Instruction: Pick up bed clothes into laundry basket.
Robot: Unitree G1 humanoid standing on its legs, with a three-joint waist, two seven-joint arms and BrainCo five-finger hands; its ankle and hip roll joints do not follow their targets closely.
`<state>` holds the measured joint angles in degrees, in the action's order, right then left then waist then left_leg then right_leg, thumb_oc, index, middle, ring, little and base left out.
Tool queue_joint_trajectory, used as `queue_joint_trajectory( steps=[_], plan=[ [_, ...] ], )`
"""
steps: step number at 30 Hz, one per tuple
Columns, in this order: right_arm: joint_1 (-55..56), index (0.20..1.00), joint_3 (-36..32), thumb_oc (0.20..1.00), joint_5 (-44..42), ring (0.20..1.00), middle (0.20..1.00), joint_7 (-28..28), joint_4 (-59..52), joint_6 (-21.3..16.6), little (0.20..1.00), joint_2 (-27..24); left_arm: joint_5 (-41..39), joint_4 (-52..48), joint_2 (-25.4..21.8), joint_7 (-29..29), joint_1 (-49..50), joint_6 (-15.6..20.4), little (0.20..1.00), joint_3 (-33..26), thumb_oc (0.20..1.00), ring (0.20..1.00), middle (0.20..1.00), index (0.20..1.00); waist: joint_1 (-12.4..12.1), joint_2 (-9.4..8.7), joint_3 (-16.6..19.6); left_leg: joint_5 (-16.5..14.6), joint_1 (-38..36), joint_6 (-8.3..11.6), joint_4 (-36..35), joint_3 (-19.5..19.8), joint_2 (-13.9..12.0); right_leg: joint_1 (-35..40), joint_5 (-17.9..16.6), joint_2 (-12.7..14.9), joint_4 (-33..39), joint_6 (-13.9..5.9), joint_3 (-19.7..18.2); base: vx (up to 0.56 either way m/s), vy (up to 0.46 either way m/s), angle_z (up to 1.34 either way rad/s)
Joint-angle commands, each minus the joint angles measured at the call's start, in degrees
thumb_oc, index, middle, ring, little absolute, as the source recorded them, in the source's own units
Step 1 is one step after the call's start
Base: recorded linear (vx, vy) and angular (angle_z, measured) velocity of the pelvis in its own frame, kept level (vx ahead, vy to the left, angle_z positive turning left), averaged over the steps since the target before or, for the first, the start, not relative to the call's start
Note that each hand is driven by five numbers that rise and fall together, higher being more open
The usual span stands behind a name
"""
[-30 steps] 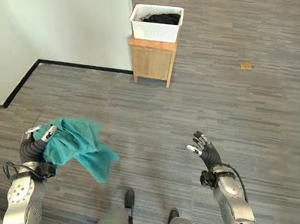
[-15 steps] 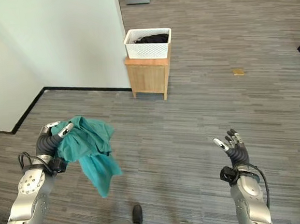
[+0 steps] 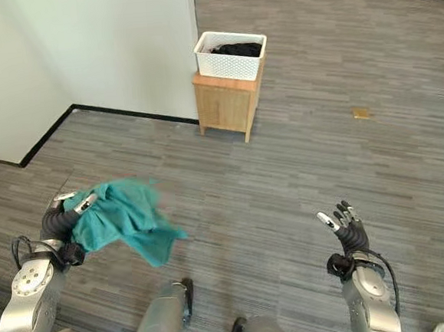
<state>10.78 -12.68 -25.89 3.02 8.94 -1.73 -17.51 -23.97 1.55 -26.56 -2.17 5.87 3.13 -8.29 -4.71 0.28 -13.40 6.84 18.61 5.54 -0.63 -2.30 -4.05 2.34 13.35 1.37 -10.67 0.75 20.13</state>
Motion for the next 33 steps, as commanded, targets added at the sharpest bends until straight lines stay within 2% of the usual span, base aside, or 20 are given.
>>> queue_joint_trajectory(
  steps=[1, 3, 5, 7, 8, 9, 10, 11, 13, 14, 15, 18, 19, 21, 23, 27, 30, 31, 32, 33],
  plan=[
    [-3.5, 1.0, 2.0, 1.0, -0.5, 1.0, 1.0, -1.2, -3.8, -2.7, 1.0, -5.3, 0.9, -4.0, -2.7, -0.5, -1.7, 4.2, 0.2, -2.6, 0.2, 0.2, 0.2, 0.2, -0.2, 0.62, 1.8, 3.0, -0.5, 0.94, 0.8, 0.4, -0.5, 14.2, -0.3, 4.4, 13.1, -6.28, -4.3, 0.47, 0.148, 0.08],
    [-4.7, 1.0, 3.9, 1.0, -1.0, 1.0, 1.0, -2.8, -4.9, -2.3, 1.0, -4.1, 1.0, -4.7, -3.4, 0.1, -0.5, 4.3, 0.2, -3.2, 0.2, 0.2, 0.2, 0.2, -0.8, 0.82, 3.4, 3.7, -2.2, -0.07, 1.9, -1.3, -0.1, 15.6, 0.7, 5.6, 12.4, -7.34, -4.8, 0.49, 0.206, -0.19],
    [-6.7, 1.0, 5.5, 1.0, 0.3, 1.0, 1.0, -3.3, -4.7, -2.3, 1.0, -4.5, 1.6, -4.9, -3.8, -0.1, -0.1, 4.5, 0.2, -3.7, 0.2, 0.2, 0.2, 0.2, -2.0, 0.23, 4.1, 1.9, -1.5, -1.43, 5.1, -2.0, 1.2, 15.5, 0.6, 9.0, 9.5, -8.86, -4.4, 0.44, 0.231, -0.4],
    [-8.7, 1.0, 6.9, 1.0, 0.5, 1.0, 1.0, -3.0, -4.8, -2.6, 1.0, -3.2, 1.6, -4.7, -3.8, -0.4, 0.3, 4.0, 0.2, -4.2, 0.2, 0.2, 0.2, 0.2, -3.0, -1.17, 4.7, -1.7, -2.2, -3.84, 8.2, -2.8, 3.9, 12.7, -7.5, 14.2, -1.0, -10.22, -5.9, 0.44, 0.282, -0.46],
    [-9.4, 1.0, 7.6, 1.0, -0.1, 1.0, 1.0, -3.2, -5.3, -2.4, 1.0, -2.6, 1.5, -4.9, -4.1, -0.6, 0.2, 4.1, 0.2, -4.0, 0.2, 0.2, 0.2, 0.2, -2.8, -0.94, 4.0, -2.9, -3.6, -4.9, 8.2, -2.8, 4.5, 9.7, -11.4, 15.6, -8.1, -10.02, -7.0, 0.24, 0.206, -0.5],
    [-9.4, 1.0, 7.6, 1.0, -0.1, 1.0, 1.0, -3.2, -5.3, -2.4, 1.0, -2.6, 1.5, -4.9, -4.1, -0.6, 0.1, 4.1, 0.2, -4.1, 0.2, 0.2, 0.2, 0.2, -3.1, -0.82, 4.2, -2.6, -3.4, -5.01, 8.1, -3.1, 4.3, 9.1, -11.6, 15.5, -8.4, -10.04, -7.4, 0.34, 0.341, -0.44],
    [-11.0, 1.0, 10.2, 1.0, -1.8, 1.0, 1.0, -4.2, -6.1, -2.8, 1.0, -0.8, 2.4, -4.7, -4.2, -1.6, 0.5, 4.1, 0.2, -4.6, 0.2, 0.2, 0.2, 0.2, -2.3, 0.57, 2.2, -4.4, -7.0, -7.02, 7.5, -3.9, 4.7, 3.8, -18.1, 17.5, -19.5, -9.58, -6.5, 0.46, 0.436, -0.53],
    [-11.4, 1.0, 12.5, 1.0, 1.2, 1.0, 1.0, -4.7, -6.2, -2.1, 1.0, -1.7, 3.6, -5.1, -5.1, -1.3, 1.1, 3.8, 0.2, -5.1, 0.2, 0.2, 0.2, 0.2, -1.6, 1.25, 0.5, -6.8, -11.0, -8.66, 6.5, -4.5, 5.3, -0.7, -18.6, 20.3, -26.2, -9.63, -5.4, 0.47, 0.426, -0.27],
    [-11.7, 1.0, 13.2, 1.0, 2.0, 1.0, 1.0, -5.3, -6.4, -1.3, 1.0, -1.8, 3.8, -5.1, -5.5, -1.0, 1.0, 3.7, 0.2, -5.1, 0.2, 0.2, 0.2, 0.2, -1.3, 1.25, 0.1, -7.7, -13.2, -9.27, 5.6, -4.6, 6.0, -2.4, -18.1, 21.6, -27.1, -9.58, -3.8, 0.34, 0.2, 0.27],
    [-12.2, 1.0, 13.8, 1.0, 2.0, 1.0, 1.0, -5.7, -6.2, -0.8, 1.0, -1.8, 3.7, -5.1, -5.8, -1.0, 0.8, 3.8, 0.2, -5.1, 0.2, 0.2, 0.2, 0.2, -1.0, 1.49, -0.3, -8.1, -15.3, -9.52, 4.3, -4.7, 5.9, -4.4, -17.2, 21.3, -26.9, -9.12, -2.8, 0.66, 0.196, 0.31],
    [-12.6, 1.0, 14.2, 1.0, 0.9, 1.0, 1.0, -6.4, -6.7, -0.2, 1.0, -1.6, 2.5, -5.7, -5.1, -1.0, 1.4, 3.9, 0.2, -5.3, 0.2, 0.2, 0.2, 0.2, -0.3, 2.06, -1.3, -9.3, -18.7, -9.2, 2.3, -4.8, 5.1, -10.0, -13.8, 19.3, -24.1, -8.82, 0.5, 0.51, 0.114, -0.13],
    [-12.5, 1.0, 13.9, 1.0, 0.8, 1.0, 1.0, -6.2, -7.0, -0.2, 1.0, -1.9, 2.5, -5.7, -4.8, -0.7, 1.7, 3.6, 0.2, -5.0, 0.2, 0.2, 0.2, 0.2, -0.1, 1.95, -2.0, -10.5, -20.0, -8.37, 2.4, -4.1, 4.5, -11.3, -12.8, 17.7, -17.1, -8.95, 2.8, 0.45, -0.106, -0.18],
    [-11.8, 1.0, 13.0, 1.0, 0.5, 1.0, 1.0, -5.7, -6.7, -0.3, 1.0, -1.8, 2.7, -5.1, -4.8, -0.2, 1.1, 3.8, 0.2, -4.1, 0.2, 0.2, 0.2, 0.2, 1.9, 1.19, -2.4, -12.3, -22.7, -6.8, 1.6, -1.2, 3.7, -14.8, -13.1, 11.7, -2.4, -9.9, -4.1, 0.37, -0.196, 0.62],
    [-11.0, 1.0, 12.5, 1.0, 0.2, 1.0, 1.0, -5.6, -6.8, -0.4, 1.0, -1.5, 2.7, -4.7, -4.6, -0.2, 0.5, 3.9, 0.2, -3.6, 0.2, 0.2, 0.2, 0.2, 2.5, 0.82, -2.2, -12.6, -23.6, -6.17, 0.9, -0.1, 3.5, -15.0, -14.7, 9.5, 3.6, -10.32, -7.3, 0.41, -0.199, 0.6],
    [-9.6, 1.0, 11.9, 1.0, 0.0, 1.0, 1.0, -5.6, -7.3, -0.5, 1.0, -0.7, 2.9, -4.5, -4.0, -0.3, -0.3, 4.2, 0.2, -3.0, 0.2, 0.2, 0.2, 0.2, 3.3, 0.5, -1.8, -13.3, -25.6, -5.13, -0.9, 1.3, 2.9, -16.8, -17.9, 9.4, 10.1, -11.72, -9.0, 0.43, -0.169, 0.77],
    [-8.5, 1.0, 12.0, 1.0, -0.7, 1.0, 1.0, -6.4, -6.8, -0.5, 1.0, -0.5, 3.4, -4.3, -3.1, 0.1, -1.0, 4.4, 0.2, -2.3, 0.2, 0.2, 0.2, 0.2, 4.0, -0.18, -0.6, -14.4, -27.5, -4.22, -1.4, 3.0, 2.1, -15.7, -19.9, 9.6, 10.1, -12.06, -8.6, 0.36, -0.178, 0.6],
    [-9.0, 1.0, 12.4, 1.0, -0.8, 1.0, 1.0, -7.2, -6.7, -0.2, 1.0, -1.8, 2.9, -4.9, -2.1, 0.1, -1.4, 4.3, 0.2, -2.2, 0.2, 0.2, 0.2, 0.2, 4.6, 0.77, 0.7, -15.0, -29.3, -3.12, 1.1, 3.2, -1.0, -16.7, -16.4, 9.2, 3.8, -10.49, -6.4, 0.34, -0.199, 0.24],
    [-9.6, 1.0, 12.9, 1.0, -1.2, 1.0, 1.0, -7.2, -6.3, -0.3, 1.0, -2.5, 2.7, -5.0, -1.6, 0.1, -1.6, 4.1, 0.2, -1.8, 0.2, 0.2, 0.2, 0.2, 4.4, 1.51, 1.0, -12.7, -28.7, -2.15, 7.2, 2.9, -2.8, -15.0, -14.0, 8.5, 1.6, -9.06, -4.8, 0.32, -0.217, 0.19],
    [-9.7, 1.0, 12.9, 1.0, -1.3, 1.0, 1.0, -7.2, -6.2, -0.4, 1.0, -2.5, 2.7, -5.0, -1.6, 0.1, -1.6, 4.1, 0.2, -1.9, 0.2, 0.2, 0.2, 0.2, 4.6, 1.37, 1.1, -12.5, -28.3, -2.13, 7.3, 3.2, -2.6, -15.0, -14.2, 8.6, 1.9, -9.0, -4.6, 0.34, -0.267, 0.01],
    [-10.1, 1.0, 13.2, 1.0, -1.4, 1.0, 1.0, -6.9, -5.9, -0.5, 1.0, -3.2, 2.4, -4.8, -1.4, 0.1, -1.7, 4.0, 0.2, -1.6, 0.2, 0.2, 0.2, 0.2, 4.4, 1.51, 0.9, -9.8, -27.1, -1.64, 13.8, 2.8, -3.5, -13.2, -12.8, 7.8, 1.5, -7.96, -3.9, 0.2, -0.222, -0.26]
  ],
)
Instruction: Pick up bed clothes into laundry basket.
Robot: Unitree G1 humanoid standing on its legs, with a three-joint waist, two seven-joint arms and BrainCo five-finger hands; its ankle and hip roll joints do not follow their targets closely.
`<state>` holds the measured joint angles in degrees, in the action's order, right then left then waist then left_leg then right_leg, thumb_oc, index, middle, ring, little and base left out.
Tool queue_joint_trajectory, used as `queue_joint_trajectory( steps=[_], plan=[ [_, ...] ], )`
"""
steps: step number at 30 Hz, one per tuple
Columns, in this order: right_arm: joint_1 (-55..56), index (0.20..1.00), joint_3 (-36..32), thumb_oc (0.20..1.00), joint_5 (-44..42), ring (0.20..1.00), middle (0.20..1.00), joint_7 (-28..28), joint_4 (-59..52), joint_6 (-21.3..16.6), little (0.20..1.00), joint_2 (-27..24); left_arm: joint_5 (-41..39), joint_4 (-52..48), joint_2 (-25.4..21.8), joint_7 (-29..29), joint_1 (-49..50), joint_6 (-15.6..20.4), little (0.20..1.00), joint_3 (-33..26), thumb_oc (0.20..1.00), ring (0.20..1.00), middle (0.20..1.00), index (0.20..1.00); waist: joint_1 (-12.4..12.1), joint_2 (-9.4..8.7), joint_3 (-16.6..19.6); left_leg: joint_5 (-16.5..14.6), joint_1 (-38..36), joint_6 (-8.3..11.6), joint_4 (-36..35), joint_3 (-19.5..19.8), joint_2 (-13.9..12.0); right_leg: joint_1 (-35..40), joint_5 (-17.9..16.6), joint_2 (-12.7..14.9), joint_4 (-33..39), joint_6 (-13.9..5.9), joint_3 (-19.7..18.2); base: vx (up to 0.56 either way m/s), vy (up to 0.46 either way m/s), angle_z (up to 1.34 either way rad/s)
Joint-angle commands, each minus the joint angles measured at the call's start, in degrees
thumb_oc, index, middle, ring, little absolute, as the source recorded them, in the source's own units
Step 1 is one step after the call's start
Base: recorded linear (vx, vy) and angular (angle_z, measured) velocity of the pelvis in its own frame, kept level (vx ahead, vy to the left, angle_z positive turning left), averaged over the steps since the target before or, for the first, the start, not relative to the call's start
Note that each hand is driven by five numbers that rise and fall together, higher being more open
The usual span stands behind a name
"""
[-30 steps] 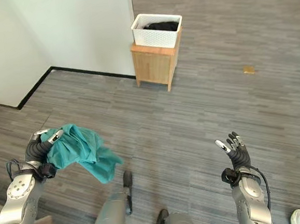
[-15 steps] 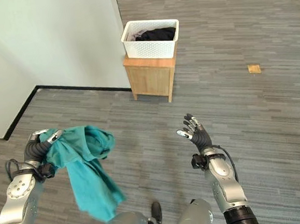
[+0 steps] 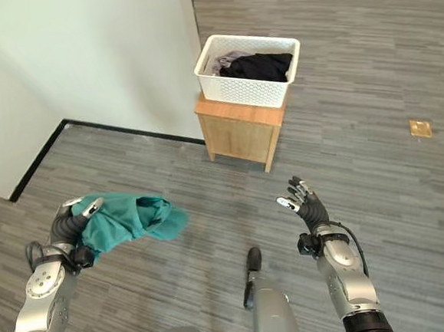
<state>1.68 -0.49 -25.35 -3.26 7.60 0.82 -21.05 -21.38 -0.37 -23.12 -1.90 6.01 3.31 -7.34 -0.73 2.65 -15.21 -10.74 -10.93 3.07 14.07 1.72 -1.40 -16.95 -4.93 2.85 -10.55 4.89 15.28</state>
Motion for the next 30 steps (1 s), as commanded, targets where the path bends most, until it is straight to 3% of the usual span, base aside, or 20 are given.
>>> queue_joint_trajectory(
  steps=[1, 3, 7, 9, 10, 11, 13, 16, 18, 19, 20, 21, 23, 24, 27, 28, 29, 30],
  plan=[
    [-1.1, 1.0, 0.9, 1.0, -2.4, 1.0, 1.0, -0.3, -4.5, -3.0, 1.0, -0.1, -0.6, -2.9, -4.7, -0.1, -1.8, 3.7, 0.2, -2.3, 0.2, 0.2, 0.2, 0.2, 0.3, -1.35, 2.3, 10.6, 5.3, 0.91, 6.4, -1.1, -6.3, 9.0, 6.7, 5.6, 2.4, -10.9, 1.7, 0.28, -0.349, -0.26],
    [-0.6, 1.0, 0.0, 1.0, -3.6, 1.0, 1.0, 0.5, -4.5, -3.4, 1.0, -1.1, -1.9, -3.0, -4.7, 0.0, -2.4, 3.5, 0.2, -1.6, 0.2, 0.2, 0.2, 0.2, -0.6, -3.03, 0.7, 14.1, 12.2, 0.94, 21.3, -2.2, -6.0, 13.7, 8.1, 5.3, 4.6, -8.39, 2.9, 0.21, -0.328, -0.19],
    [0.9, 1.0, -1.7, 1.0, -3.4, 1.0, 1.0, 1.7, -4.3, -3.0, 1.0, -1.8, -3.6, -3.1, -4.6, 0.2, -3.2, 3.1, 0.2, -1.0, 0.2, 0.2, 0.2, 0.2, -2.3, -4.02, -0.3, 13.0, 19.5, 0.98, 24.0, -4.9, -5.4, 19.2, 10.1, 4.8, 7.9, -7.76, 3.9, 0.27, -0.209, -0.03],
    [3.1, 1.0, -4.0, 1.0, -3.5, 1.0, 1.0, 2.6, -4.3, -2.9, 1.0, -1.3, -4.6, -2.7, -4.5, 0.3, -4.8, 3.1, 0.2, 0.2, 0.2, 0.2, 0.2, 0.2, -3.1, -3.51, 0.0, 12.2, 24.7, 1.92, 14.5, -6.9, -6.0, 23.8, 11.2, 4.5, 10.7, -8.29, 4.4, 0.4, -0.079, 0.19],
    [3.2, 1.0, -4.0, 1.0, -3.5, 1.0, 1.0, 2.6, -4.4, -2.9, 1.0, -1.3, -4.6, -2.6, -4.5, 0.3, -4.8, 3.1, 0.2, 0.3, 0.2, 0.2, 0.2, 0.2, -3.1, -3.59, 0.0, 12.3, 24.5, 1.91, 14.3, -6.9, -5.9, 23.8, 11.2, 4.6, 10.7, -8.31, 4.4, 0.53, 0.025, 0.38],
    [4.2, 1.0, -4.4, 1.0, -3.2, 1.0, 1.0, 2.5, -4.2, -3.3, 1.0, -0.9, -3.9, -1.8, -4.6, 0.3, -5.2, 3.2, 0.2, 1.0, 0.2, 0.2, 0.2, 0.2, -3.7, -2.34, 1.2, 14.2, 25.0, 1.76, -0.5, -7.0, -2.7, 25.5, 11.8, 3.6, 12.0, -9.32, 4.3, 0.46, 0.059, 0.33],
    [4.4, 1.0, -4.3, 1.0, -2.0, 1.0, 1.0, 2.1, -4.0, -3.2, 1.0, -1.3, -3.4, -1.7, -4.8, 0.3, -4.7, 3.0, 0.2, 0.7, 0.2, 0.2, 0.2, 0.2, -4.1, -1.72, 2.3, 16.9, 24.9, 1.69, -5.6, -7.0, -0.2, 27.2, 12.4, 2.6, 11.9, -9.59, 4.1, 0.46, 0.045, 0.16],
    [4.4, 1.0, -3.7, 1.0, 0.1, 1.0, 1.0, 0.7, -4.9, -1.8, 1.0, -1.1, -3.4, -2.4, -5.7, 1.0, -4.6, 2.7, 0.2, 0.7, 0.2, 0.2, 0.2, 0.2, -3.2, -1.33, 4.0, 15.0, 20.7, 0.09, -8.1, -7.6, 0.0, 26.3, 13.7, 3.5, 7.8, -10.26, 3.9, 0.32, 0.127, -0.17],
    [3.5, 1.0, -3.0, 1.0, 0.6, 1.0, 1.0, 0.7, -4.9, -2.4, 1.0, -0.3, -2.8, -2.3, -5.2, 0.6, -5.5, 2.8, 0.2, 0.9, 0.2, 0.2, 0.2, 0.2, -2.5, -0.99, 4.8, 13.4, 16.6, -1.79, -10.6, -8.2, 1.2, 25.4, 13.7, 6.9, 0.2, -11.37, 4.8, 0.4, 0.288, -0.23],
    [2.5, 1.0, -1.3, 1.0, 0.5, 1.0, 1.0, -0.3, -5.1, -2.1, 1.0, 1.8, -2.9, -2.7, -5.0, 0.3, -5.2, 2.6, 0.2, 0.7, 0.2, 0.2, 0.2, 0.2, -2.1, -0.41, 4.5, 11.7, 12.1, -4.69, -12.9, -9.2, 2.0, 20.2, 6.7, 11.8, -14.1, -13.14, 4.2, 0.33, 0.3, -0.03],
    [2.5, 1.0, -1.3, 1.0, 0.6, 1.0, 1.0, -0.3, -5.1, -2.1, 1.0, 1.8, -2.9, -2.7, -5.0, 0.3, -5.2, 2.6, 0.2, 0.6, 0.2, 0.2, 0.2, 0.2, -2.3, -0.52, 4.4, 11.8, 11.9, -4.84, -13.2, -9.5, 2.2, 19.7, 6.9, 12.1, -14.7, -13.3, 3.7, 0.28, 0.265, -0.07],
    [2.7, 1.0, -1.0, 1.0, 2.3, 1.0, 1.0, -0.4, -5.4, -1.8, 1.0, 1.8, -3.4, -3.0, -5.1, 0.3, -4.9, 2.6, 0.2, 0.6, 0.2, 0.2, 0.2, 0.2, -1.5, -0.23, 3.5, 11.4, 10.6, -5.49, -13.5, -9.2, 2.2, 18.0, 5.8, 12.6, -20.0, -13.65, 2.2, 0.09, 0.087, -0.23],
    [2.7, 1.0, -1.2, 1.0, 3.8, 1.0, 1.0, 0.3, -6.0, -1.7, 1.0, 2.1, -3.3, -3.3, -5.7, 0.4, -5.1, 2.6, 0.2, 1.1, 0.2, 0.2, 0.2, 0.2, -0.2, 0.78, 2.9, 11.4, 9.4, -5.63, -14.6, -8.0, 1.5, 13.1, 6.7, 10.9, -23.7, -13.3, -1.9, 0.17, 0.048, 0.04],
    [3.1, 1.0, -1.5, 1.0, 3.7, 1.0, 1.0, 0.4, -6.7, -1.7, 1.0, 2.5, -3.4, -3.4, -6.0, 0.2, -5.6, 2.8, 0.2, 1.5, 0.2, 0.2, 0.2, 0.2, 0.5, 0.85, 2.7, 11.3, 8.3, -5.35, -15.3, -7.1, 1.6, 11.8, 8.2, 10.2, -22.7, -13.09, -3.5, 0.22, -0.049, 0.49],
    [3.4, 1.0, -2.8, 1.0, 3.9, 1.0, 1.0, 1.3, -6.9, -3.2, 1.0, 2.6, -2.3, -3.6, -7.2, -1.8, -6.2, 3.2, 0.2, 0.3, 0.2, 0.2, 0.2, 0.2, -0.3, 0.53, 2.9, 10.1, 8.6, -3.24, -15.0, -7.0, 0.3, 14.4, 9.5, 13.6, -7.3, -12.86, 0.1, 0.17, -0.155, 0.69],
    [3.5, 1.0, -2.7, 1.0, 4.5, 1.0, 1.0, 2.1, -6.5, -1.3, 1.0, 2.9, -3.0, -3.9, -8.2, -0.7, -6.0, 2.4, 0.2, 0.6, 0.2, 0.2, 0.2, 0.2, 0.2, 0.06, 3.2, 10.1, 9.6, -3.36, -13.9, -6.3, 0.4, 15.2, 6.8, 12.4, -6.2, -14.41, -2.9, 0.13, -0.176, 0.62],
    [4.6, 1.0, -2.4, 1.0, 4.4, 1.0, 1.0, 0.6, -7.3, -1.3, 1.0, 2.6, -3.0, -4.2, -8.6, -0.1, -6.8, 2.7, 0.2, 1.5, 0.2, 0.2, 0.2, 0.2, 0.0, -0.58, 3.6, 9.9, 9.7, -3.12, -13.7, -6.0, 0.5, 16.7, 8.4, 11.2, -2.6, -14.25, -4.2, 0.11, -0.11, 0.71],
    [4.2, 1.0, -1.7, 1.0, 4.6, 1.0, 1.0, 0.7, -6.9, -1.9, 1.0, 2.4, -2.6, -4.5, -8.9, -0.1, -7.5, 2.8, 0.2, 1.6, 0.2, 0.2, 0.2, 0.2, -0.6, -0.81, 4.1, 10.1, 9.8, -2.88, -14.0, -6.4, 0.4, 17.6, 8.6, 11.1, -0.7, -14.4, -2.8, 0.13, -0.118, 0.8]
  ],
)
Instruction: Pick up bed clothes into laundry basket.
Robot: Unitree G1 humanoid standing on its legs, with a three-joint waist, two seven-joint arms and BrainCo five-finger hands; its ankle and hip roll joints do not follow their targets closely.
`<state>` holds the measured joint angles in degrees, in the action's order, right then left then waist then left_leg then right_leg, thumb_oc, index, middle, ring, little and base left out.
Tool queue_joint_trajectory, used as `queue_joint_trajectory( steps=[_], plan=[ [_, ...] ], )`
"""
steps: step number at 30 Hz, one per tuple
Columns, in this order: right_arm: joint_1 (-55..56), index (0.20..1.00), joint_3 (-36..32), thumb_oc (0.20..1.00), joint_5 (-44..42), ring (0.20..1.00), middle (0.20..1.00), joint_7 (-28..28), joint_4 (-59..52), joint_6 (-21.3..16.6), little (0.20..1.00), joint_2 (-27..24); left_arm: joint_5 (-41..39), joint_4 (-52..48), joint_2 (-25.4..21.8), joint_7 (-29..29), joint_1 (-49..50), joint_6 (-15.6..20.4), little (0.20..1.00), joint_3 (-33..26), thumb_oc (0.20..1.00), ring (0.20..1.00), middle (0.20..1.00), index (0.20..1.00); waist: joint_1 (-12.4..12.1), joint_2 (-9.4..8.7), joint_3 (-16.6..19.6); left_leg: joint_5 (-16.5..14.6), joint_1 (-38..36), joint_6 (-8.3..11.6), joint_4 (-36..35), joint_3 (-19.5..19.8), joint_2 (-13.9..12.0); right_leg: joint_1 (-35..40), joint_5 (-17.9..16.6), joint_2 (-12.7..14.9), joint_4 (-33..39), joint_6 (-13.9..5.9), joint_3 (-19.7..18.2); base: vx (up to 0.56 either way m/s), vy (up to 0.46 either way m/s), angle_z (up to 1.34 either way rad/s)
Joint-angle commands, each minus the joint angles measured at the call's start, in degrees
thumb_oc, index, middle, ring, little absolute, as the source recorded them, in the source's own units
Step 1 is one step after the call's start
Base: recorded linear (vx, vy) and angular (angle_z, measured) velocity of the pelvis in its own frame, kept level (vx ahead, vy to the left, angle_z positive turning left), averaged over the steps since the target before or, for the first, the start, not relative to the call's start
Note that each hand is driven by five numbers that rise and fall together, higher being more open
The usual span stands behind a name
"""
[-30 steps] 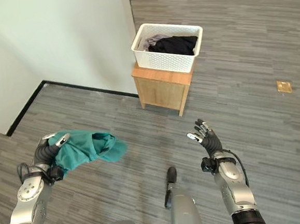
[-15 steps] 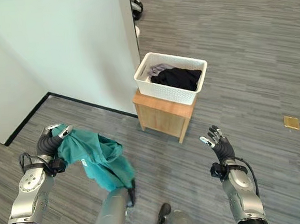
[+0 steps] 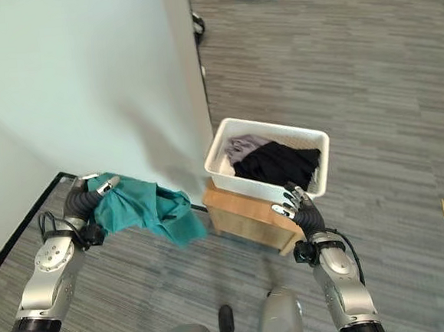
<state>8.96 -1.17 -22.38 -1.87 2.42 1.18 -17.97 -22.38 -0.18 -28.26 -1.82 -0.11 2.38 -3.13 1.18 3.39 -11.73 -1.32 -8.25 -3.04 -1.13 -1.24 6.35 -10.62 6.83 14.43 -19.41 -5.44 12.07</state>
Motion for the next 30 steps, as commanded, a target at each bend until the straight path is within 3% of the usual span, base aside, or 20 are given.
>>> queue_joint_trajectory(
  steps=[1, 9, 11, 17, 24, 30],
  plan=[
    [-3.7, 1.0, -0.6, 1.0, 2.1, 1.0, 1.0, -1.2, -0.8, -2.1, 1.0, -1.4, -0.6, -5.8, -4.5, -0.1, -2.1, 3.8, 0.2, -2.9, 0.2, 0.2, 0.2, 0.2, -3.3, -1.66, 1.4, 0.9, 7.2, 3.66, 0.9, -4.3, -7.7, 12.7, -3.2, -0.4, 10.3, -4.45, 2.5, 0.1, -0.119, 0.63],
    [-1.9, 1.0, -2.0, 1.0, 0.5, 1.0, 1.0, -1.3, -0.7, -0.9, 1.0, -2.5, -8.6, -8.5, -15.2, 3.7, -14.7, 3.4, 0.2, 3.5, 0.2, 0.2, 0.2, 0.2, -1.1, -0.37, 3.5, 3.2, 5.4, 5.89, -2.9, -4.4, -8.6, 19.1, -2.3, -3.7, 20.6, -3.93, 5.0, 0.06, -0.098, -0.07],
    [-0.3, 1.0, -1.6, 1.0, -0.5, 1.0, 1.0, -1.7, -0.5, -0.4, 1.0, -3.0, -12.7, -8.0, -22.3, 5.0, -23.8, 3.1, 0.2, 8.3, 0.2, 0.2, 0.2, 0.2, 0.2, 0.32, 3.8, 3.4, 5.2, 6.23, -3.2, -4.3, -8.7, 19.4, -2.6, -4.2, 21.3, -3.82, 5.1, 0.04, -0.059, -0.24],
    [0.9, 1.0, -0.7, 1.0, -1.9, 1.0, 1.0, -2.1, 0.5, -0.9, 1.0, -3.2, -16.6, -1.8, -30.3, 5.0, -43.1, 4.3, 0.2, 21.0, 0.2, 0.2, 0.2, 0.2, 1.4, 1.05, 4.1, 3.7, 4.9, 6.69, -3.7, -4.1, -8.8, 20.1, -3.2, -4.6, 22.7, -4.41, 5.5, 0.03, -0.026, -0.07],
    [0.8, 1.0, -0.1, 1.0, -1.4, 1.0, 1.0, -1.5, 3.7, -1.6, 1.0, -4.7, -17.0, 7.0, -31.2, 3.1, -65.6, 6.1, 0.2, 34.4, 0.2, 0.2, 0.2, 0.2, 2.8, 2.14, 5.1, 3.8, 5.2, 6.98, -3.9, -4.3, -8.5, 19.9, -4.5, -4.4, 23.7, -5.67, 5.8, 0.01, -0.004, 0.0],
    [-0.2, 1.0, -0.4, 1.0, -1.2, 1.0, 1.0, -0.5, 5.9, -2.6, 1.0, -4.9, -20.4, 11.3, -28.6, 1.9, -71.0, 7.4, 0.2, 36.4, 0.2, 0.2, 0.2, 0.2, 3.2, 2.35, 5.9, 3.5, 5.6, 7.07, -3.9, -5.0, -8.5, 19.3, -5.1, -4.2, 24.0, -6.27, 5.8, 0.0, 0.008, -0.04]
  ],
)
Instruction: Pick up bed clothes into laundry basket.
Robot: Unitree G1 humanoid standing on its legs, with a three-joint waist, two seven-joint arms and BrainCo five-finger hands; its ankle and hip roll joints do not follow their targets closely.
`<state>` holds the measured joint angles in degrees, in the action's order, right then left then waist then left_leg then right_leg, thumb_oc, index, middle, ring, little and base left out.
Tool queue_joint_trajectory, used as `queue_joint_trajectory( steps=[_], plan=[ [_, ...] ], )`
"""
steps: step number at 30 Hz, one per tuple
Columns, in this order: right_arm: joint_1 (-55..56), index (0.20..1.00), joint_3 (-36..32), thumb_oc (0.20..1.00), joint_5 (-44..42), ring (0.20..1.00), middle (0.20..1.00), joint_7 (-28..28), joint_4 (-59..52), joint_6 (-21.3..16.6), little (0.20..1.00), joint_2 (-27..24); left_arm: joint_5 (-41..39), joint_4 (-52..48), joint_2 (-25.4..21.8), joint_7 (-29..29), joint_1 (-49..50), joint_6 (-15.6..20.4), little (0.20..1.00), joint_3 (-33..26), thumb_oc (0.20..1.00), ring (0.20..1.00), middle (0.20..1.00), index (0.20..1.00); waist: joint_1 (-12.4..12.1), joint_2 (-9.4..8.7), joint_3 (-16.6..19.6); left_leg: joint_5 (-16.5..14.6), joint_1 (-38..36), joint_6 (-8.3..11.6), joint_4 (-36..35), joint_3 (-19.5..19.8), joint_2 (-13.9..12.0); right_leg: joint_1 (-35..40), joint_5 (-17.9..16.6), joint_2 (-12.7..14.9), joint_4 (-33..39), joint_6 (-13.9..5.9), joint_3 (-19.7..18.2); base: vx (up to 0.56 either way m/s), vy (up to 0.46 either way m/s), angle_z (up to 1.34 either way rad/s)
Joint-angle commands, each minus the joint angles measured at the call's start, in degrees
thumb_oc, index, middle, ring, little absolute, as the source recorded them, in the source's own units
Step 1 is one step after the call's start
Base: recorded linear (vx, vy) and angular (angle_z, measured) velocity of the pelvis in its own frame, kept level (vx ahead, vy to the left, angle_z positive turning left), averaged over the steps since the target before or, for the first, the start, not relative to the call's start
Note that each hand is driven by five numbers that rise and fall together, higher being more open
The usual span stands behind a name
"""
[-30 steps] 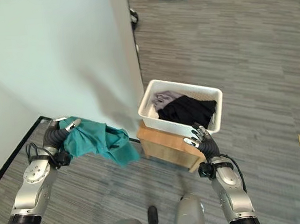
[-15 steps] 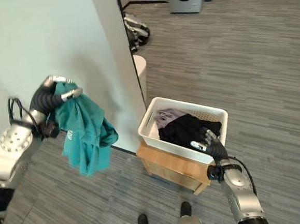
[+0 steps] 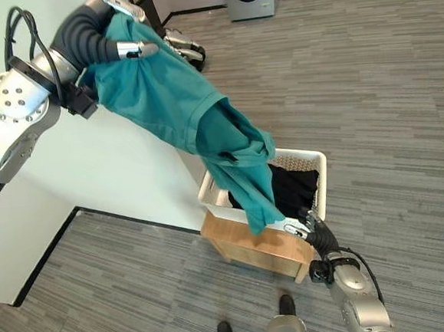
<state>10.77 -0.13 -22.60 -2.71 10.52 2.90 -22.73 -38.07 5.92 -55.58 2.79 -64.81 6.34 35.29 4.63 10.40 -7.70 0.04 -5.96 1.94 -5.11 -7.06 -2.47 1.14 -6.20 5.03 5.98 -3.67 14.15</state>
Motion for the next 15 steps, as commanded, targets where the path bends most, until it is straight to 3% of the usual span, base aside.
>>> queue_joint_trajectory(
  steps=[1, 5, 9, 15],
  plan=[
    [-2.7, 1.0, -2.0, 1.0, 0.4, 1.0, 1.0, 1.6, -2.1, -4.6, 1.0, -0.5, -4.5, 5.5, -1.5, -3.2, -8.2, 3.3, 0.2, -0.8, 0.2, 0.2, 0.2, 0.2, 0.5, -4.45, 2.0, 2.1, 3.8, 2.1, 0.1, 0.3, 0.3, 6.6, 7.7, 5.2, -1.4, -8.19, 3.2, 0.01, 0.011, -0.06],
    [-1.4, 1.0, -2.7, 1.0, 1.3, 1.0, 1.0, 1.5, -2.3, -4.5, 1.0, -0.5, -3.3, 7.0, -1.7, -3.9, -11.5, 4.2, 0.2, -0.1, 0.2, 0.2, 0.2, 0.2, 1.4, -3.87, 2.4, 1.6, 3.8, 2.19, 0.1, -1.2, 0.2, 5.4, 7.3, 5.4, -1.0, -8.44, 2.0, 0.06, 0.013, -0.13],
    [-1.0, 1.0, -3.4, 1.0, -1.7, 1.0, 1.0, 1.6, -1.9, -4.0, 1.0, 0.6, -2.9, 11.5, -6.6, -5.6, -16.2, 4.6, 0.2, 1.6, 0.2, 0.2, 0.2, 0.2, 2.3, -2.51, 1.3, 1.7, 5.8, 2.34, 0.1, -4.2, -0.2, 0.8, 6.4, 5.3, -1.0, -9.14, -0.8, 0.02, 0.016, -0.41],
    [2.7, 1.0, -2.9, 1.0, -1.0, 1.0, 1.0, 0.3, -0.4, -3.1, 1.0, 1.3, -4.1, 15.8, -11.9, -6.6, -17.6, 5.0, 0.2, 1.4, 0.2, 0.2, 0.2, 0.2, 2.4, -1.14, 0.9, 1.7, 5.6, 2.8, 0.1, -4.7, -0.1, 0.5, 6.9, 5.2, -1.0, -9.3, -0.4, 0.07, 0.0, -0.21]
  ],
)
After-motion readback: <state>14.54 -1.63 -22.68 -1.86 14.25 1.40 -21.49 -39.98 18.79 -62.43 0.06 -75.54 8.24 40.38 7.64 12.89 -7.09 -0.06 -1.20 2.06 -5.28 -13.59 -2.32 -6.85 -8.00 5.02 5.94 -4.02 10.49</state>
